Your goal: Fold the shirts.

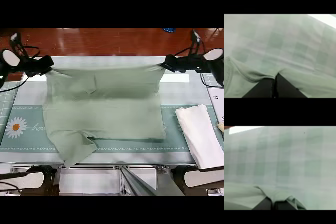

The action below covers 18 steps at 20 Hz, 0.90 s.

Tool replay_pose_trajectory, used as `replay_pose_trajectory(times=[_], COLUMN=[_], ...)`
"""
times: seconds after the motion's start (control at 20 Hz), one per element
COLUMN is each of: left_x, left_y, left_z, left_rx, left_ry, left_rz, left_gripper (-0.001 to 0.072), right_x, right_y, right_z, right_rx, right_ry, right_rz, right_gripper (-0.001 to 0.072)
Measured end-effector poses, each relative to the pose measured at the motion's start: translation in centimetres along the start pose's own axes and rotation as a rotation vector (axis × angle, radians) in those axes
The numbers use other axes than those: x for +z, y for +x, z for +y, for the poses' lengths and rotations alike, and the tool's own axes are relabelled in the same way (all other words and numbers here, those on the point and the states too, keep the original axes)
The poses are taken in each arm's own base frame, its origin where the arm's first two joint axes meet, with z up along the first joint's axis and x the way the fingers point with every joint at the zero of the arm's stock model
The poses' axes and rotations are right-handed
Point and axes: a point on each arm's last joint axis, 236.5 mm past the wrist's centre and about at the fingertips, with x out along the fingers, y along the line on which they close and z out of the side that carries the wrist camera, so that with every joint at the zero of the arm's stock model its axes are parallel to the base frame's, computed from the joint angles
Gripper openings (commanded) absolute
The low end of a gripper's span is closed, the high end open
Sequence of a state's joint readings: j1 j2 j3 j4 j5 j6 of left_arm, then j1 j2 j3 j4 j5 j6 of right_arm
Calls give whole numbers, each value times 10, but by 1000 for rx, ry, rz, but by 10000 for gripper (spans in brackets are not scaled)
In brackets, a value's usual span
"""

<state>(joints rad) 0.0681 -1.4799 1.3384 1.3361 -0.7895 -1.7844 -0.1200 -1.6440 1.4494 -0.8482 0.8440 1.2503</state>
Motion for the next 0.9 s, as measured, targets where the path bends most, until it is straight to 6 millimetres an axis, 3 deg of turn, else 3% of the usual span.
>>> replay_pose_trajectory(times=[0.15, 0.3, 0.5, 0.7, 0.8, 0.85, 0.9], left_x=[-16, -36, -83, -135, -151, -156, -159], left_y=[17, 13, 0, -8, -9, -8, -7], left_z=[1, 13, 32, 48, 54, 56, 57], left_rx=[-8, 3, 15, 22, 25, 27, 28], left_ry=[-7, 10, 87, 114, 114, 113, 109], left_rz=[93, 201, 423, 615, 672, 684, 693], left_gripper=[16, 16, 16, 16, 43, 235, 505], right_x=[-2, -13, -60, -120, -139, -146, -149], right_y=[17, 8, -13, -17, -16, -15, -13], right_z=[-7, -14, -25, -34, -36, -36, -38], right_rx=[10, 29, 57, 51, 47, 46, 41], right_ry=[36, 62, 92, 115, 123, 129, 134], right_rz=[40, 116, 325, 520, 569, 585, 585], right_gripper=[19, 19, 20, 20, 23, 142, 394])
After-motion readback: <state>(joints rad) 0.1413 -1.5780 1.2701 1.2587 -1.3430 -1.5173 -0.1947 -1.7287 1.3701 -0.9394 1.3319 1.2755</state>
